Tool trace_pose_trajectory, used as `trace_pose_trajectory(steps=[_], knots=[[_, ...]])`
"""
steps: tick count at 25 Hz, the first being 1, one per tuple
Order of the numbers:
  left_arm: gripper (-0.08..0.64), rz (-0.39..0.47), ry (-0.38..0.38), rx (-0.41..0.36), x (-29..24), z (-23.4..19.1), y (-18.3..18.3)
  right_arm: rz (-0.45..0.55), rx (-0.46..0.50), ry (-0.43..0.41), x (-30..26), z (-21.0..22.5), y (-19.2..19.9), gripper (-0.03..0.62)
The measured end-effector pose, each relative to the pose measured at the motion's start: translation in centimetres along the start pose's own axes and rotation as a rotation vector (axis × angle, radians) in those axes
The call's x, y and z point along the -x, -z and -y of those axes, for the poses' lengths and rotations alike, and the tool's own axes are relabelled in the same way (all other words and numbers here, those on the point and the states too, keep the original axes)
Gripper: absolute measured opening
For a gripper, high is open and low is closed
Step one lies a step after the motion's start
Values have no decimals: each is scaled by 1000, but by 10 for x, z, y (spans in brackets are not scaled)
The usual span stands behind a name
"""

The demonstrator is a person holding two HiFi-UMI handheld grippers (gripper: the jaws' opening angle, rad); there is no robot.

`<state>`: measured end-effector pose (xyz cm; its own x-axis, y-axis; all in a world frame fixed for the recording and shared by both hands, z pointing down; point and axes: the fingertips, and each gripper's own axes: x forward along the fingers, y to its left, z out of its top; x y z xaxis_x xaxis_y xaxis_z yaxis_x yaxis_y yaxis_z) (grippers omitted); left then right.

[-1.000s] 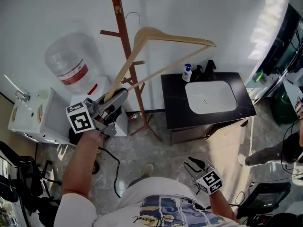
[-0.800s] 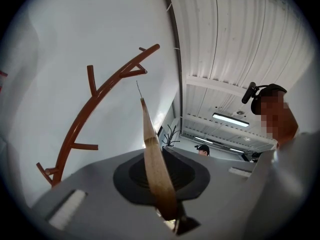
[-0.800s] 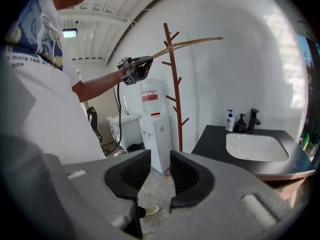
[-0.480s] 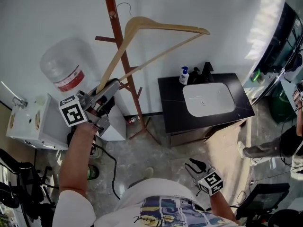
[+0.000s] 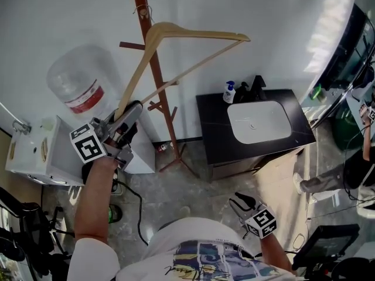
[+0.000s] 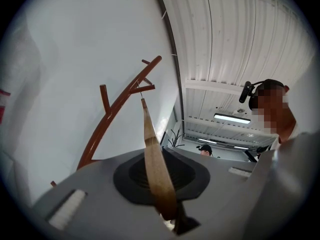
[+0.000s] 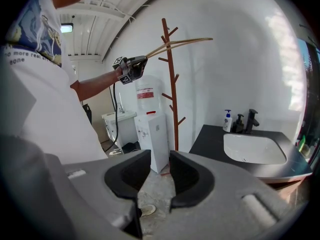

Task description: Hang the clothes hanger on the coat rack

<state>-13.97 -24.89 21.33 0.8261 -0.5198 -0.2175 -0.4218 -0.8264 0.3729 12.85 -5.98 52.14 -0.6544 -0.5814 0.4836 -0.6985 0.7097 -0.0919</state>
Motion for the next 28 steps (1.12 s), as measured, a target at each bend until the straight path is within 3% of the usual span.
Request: trace_pose_trajectory(steps=[12,28], knots=[[31,-61,-56,-121,14,-34,25,-36,3,29,-14,-7,-6,120],[31,-85,-156,-260,44,-98,6,-59,-3,24,-49,-23,-24,120]])
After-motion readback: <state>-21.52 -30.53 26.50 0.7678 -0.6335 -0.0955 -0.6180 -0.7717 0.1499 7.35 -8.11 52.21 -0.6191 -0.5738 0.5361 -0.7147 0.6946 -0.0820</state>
